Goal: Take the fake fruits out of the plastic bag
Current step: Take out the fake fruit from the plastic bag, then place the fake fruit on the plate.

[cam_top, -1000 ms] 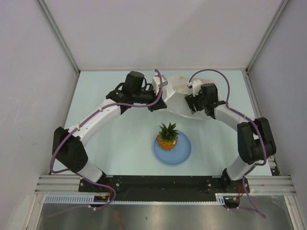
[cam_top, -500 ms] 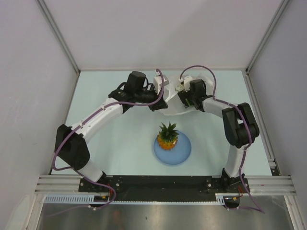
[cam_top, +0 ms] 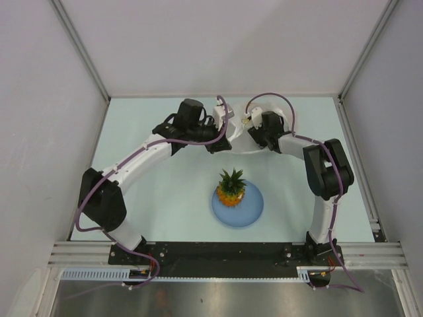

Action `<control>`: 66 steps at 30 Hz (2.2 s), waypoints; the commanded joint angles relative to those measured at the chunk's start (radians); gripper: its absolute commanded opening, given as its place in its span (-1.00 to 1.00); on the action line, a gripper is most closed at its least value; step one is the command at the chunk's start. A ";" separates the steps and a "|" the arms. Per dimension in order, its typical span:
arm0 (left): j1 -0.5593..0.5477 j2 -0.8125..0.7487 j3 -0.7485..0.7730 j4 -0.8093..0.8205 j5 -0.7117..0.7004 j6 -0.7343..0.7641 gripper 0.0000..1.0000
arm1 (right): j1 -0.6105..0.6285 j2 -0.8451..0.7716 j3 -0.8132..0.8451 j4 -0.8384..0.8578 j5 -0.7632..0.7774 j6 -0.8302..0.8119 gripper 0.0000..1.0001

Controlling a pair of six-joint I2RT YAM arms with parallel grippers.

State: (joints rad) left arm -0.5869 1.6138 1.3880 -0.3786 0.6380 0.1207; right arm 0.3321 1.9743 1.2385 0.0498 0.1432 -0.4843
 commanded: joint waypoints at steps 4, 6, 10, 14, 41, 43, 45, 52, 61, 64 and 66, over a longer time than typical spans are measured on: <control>-0.004 0.037 0.042 0.020 -0.015 0.013 -0.99 | 0.005 -0.204 0.035 -0.083 -0.137 0.022 -0.78; -0.004 0.041 0.045 0.024 -0.020 0.013 -0.99 | 0.005 -0.245 0.035 -0.132 -0.203 0.064 -0.86; -0.004 0.040 0.048 0.036 -0.047 -0.001 -0.99 | -0.004 -0.365 0.029 -0.214 -0.304 0.122 -0.88; 0.002 0.040 0.060 0.050 -0.083 -0.030 -0.99 | -0.004 -0.471 -0.004 -0.292 -0.399 0.147 -0.88; 0.053 0.058 0.055 0.090 -0.044 -0.168 -0.99 | 0.249 -0.974 -0.640 -0.409 -0.573 -0.410 -0.85; 0.053 0.052 0.054 0.090 -0.049 -0.165 -0.99 | 0.248 -0.910 -0.648 -0.358 -0.567 -0.402 -0.84; 0.055 0.046 0.051 0.084 -0.055 -0.158 -0.99 | 0.249 -0.872 -0.648 -0.308 -0.557 -0.402 -0.82; 0.056 0.026 0.031 0.078 -0.058 -0.148 -0.99 | 0.255 -0.744 -0.648 -0.168 -0.536 -0.379 -0.78; 0.058 0.032 0.032 0.080 -0.060 -0.148 -0.99 | 0.275 -0.697 -0.652 -0.146 -0.530 -0.370 -0.32; 0.059 0.040 0.042 0.078 -0.057 -0.147 -0.99 | 0.271 -0.701 -0.651 -0.145 -0.510 -0.372 0.07; 0.061 0.047 0.046 0.081 -0.054 -0.148 -0.99 | 0.262 -0.712 -0.651 -0.145 -0.495 -0.372 0.28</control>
State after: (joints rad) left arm -0.5358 1.6852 1.4170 -0.3168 0.5781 -0.0269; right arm 0.6010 1.2758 0.5873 -0.1379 -0.3790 -0.8642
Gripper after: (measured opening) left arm 0.009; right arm 0.688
